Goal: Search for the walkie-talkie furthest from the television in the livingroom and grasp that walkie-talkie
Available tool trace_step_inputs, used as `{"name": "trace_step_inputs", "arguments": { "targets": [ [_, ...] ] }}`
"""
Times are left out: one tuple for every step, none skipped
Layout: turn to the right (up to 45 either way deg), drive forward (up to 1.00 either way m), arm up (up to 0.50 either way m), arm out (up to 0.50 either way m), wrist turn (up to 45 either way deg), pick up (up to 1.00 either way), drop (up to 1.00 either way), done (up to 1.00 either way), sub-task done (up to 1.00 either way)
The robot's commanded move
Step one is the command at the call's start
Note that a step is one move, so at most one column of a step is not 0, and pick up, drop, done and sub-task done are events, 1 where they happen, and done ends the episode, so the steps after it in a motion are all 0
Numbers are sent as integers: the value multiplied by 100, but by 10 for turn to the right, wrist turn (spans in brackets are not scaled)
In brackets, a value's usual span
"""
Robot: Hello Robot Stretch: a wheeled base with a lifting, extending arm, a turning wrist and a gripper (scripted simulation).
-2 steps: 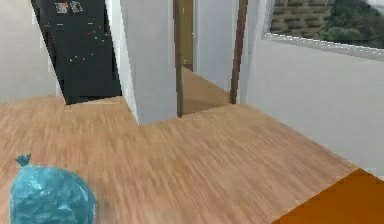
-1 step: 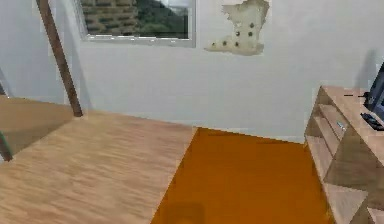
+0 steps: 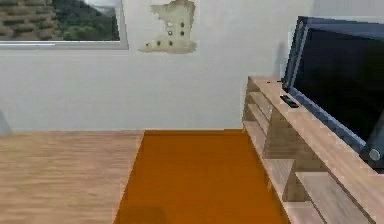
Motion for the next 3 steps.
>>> {"name": "trace_step_inputs", "arguments": {
  "targets": [
    [0, 100, 0, 0, 0, 0, 0, 0, 0],
    [0, 20, 0, 0, 0, 0, 0, 0, 0],
    [-450, 0, 0, 0, 0, 0, 0, 0, 0]
  ]
}}
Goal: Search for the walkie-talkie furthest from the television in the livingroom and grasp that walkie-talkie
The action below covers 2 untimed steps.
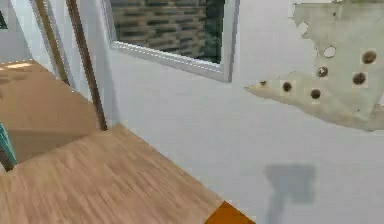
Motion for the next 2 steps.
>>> {"name": "trace_step_inputs", "arguments": {
  "targets": [
    [-450, 0, 0, 0, 0, 0, 0, 0, 0],
    [-450, 0, 0, 0, 0, 0, 0, 0, 0]
  ]
}}
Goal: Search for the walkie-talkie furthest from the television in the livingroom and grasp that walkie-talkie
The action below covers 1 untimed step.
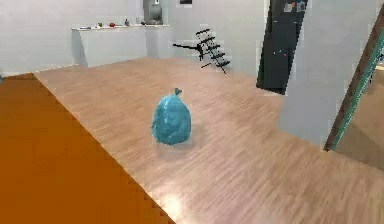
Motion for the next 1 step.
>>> {"name": "trace_step_inputs", "arguments": {
  "targets": [
    [-390, 0, 0, 0, 0, 0, 0, 0, 0]
  ]
}}
